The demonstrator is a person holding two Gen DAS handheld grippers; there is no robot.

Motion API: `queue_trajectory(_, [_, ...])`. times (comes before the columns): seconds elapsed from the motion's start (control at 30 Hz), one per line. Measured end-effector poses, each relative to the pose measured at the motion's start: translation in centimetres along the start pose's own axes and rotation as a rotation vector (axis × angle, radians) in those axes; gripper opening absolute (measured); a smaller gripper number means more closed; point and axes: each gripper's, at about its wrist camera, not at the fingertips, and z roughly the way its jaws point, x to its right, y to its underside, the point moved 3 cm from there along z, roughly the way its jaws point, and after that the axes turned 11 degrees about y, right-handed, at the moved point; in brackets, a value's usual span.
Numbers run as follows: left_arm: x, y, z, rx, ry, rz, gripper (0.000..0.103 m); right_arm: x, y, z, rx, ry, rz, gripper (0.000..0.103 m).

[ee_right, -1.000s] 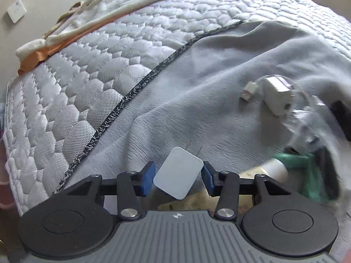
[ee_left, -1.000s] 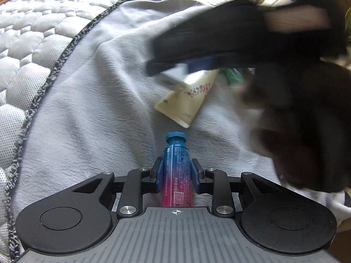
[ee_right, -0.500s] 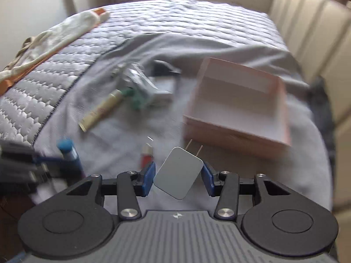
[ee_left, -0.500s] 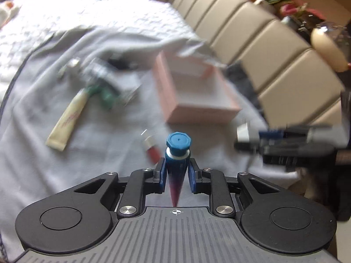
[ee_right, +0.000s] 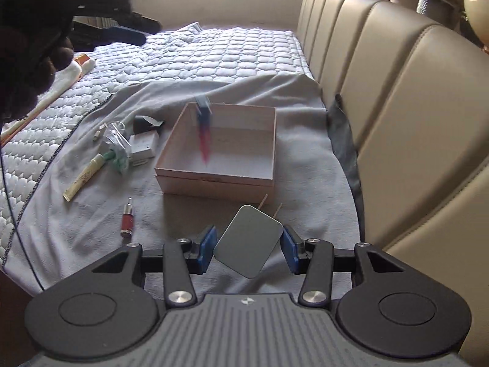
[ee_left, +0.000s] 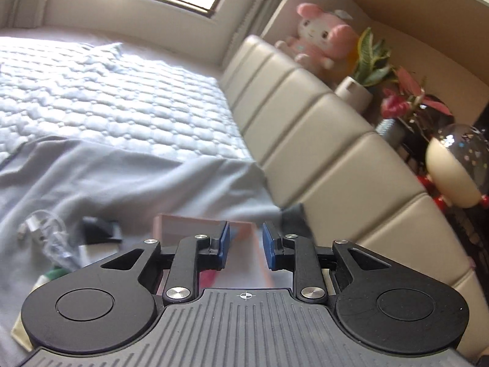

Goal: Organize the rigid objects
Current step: 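Lower the white cube into the pink box and open the right tool, then grasp the cream bottle with the left tool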

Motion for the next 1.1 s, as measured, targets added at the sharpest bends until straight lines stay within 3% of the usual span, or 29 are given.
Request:
queue_trajectory(0.13, [-4.0,4.5,-2.6,-0.086,-0.098,-0.033,0.026,-0.7,-2.0,1.0,0.012,-0.037,0.030,0.046])
queue_trajectory(0.27, [-7.8,11.1,-5.8,-0.219,-0.206,-0.076,0.026,-2.5,-8.5,2.1,0.161,-0.071,0.017,0.046])
queue_trajectory(0.37, [-11.0,15.1,-8.3,-0.293,-0.288,-0.145,0.026,-3.5,-13.2,4.4,0.199,-0.042,0.050,0.049])
queue_trajectory(0.47, [-13.4,16.7,-9.8,-0.319,-0.334,-0.173,0.026,-4.8,-15.1,5.9,0.198,0.004,0.062,0.055])
queue_trajectory(0.6, [-15.4,17.1,-10.1,-0.347,-0.379,-0.125,0.026,-7.1,-12.7,7.2,0.159,0.029,0.048,0.067])
queue_trajectory(0.8, [-17.7,16.9,-10.3,-0.336,-0.406,-0.137,0.026,-11.8,-5.3,9.5,0.069,0.105,-0.053,0.067])
queue_trajectory(1.1, [-20.8,15.7,-9.0,-0.335,-0.412,-0.125,0.026,-17.7,3.6,11.8,-0.182,-0.042,-0.089,0.067])
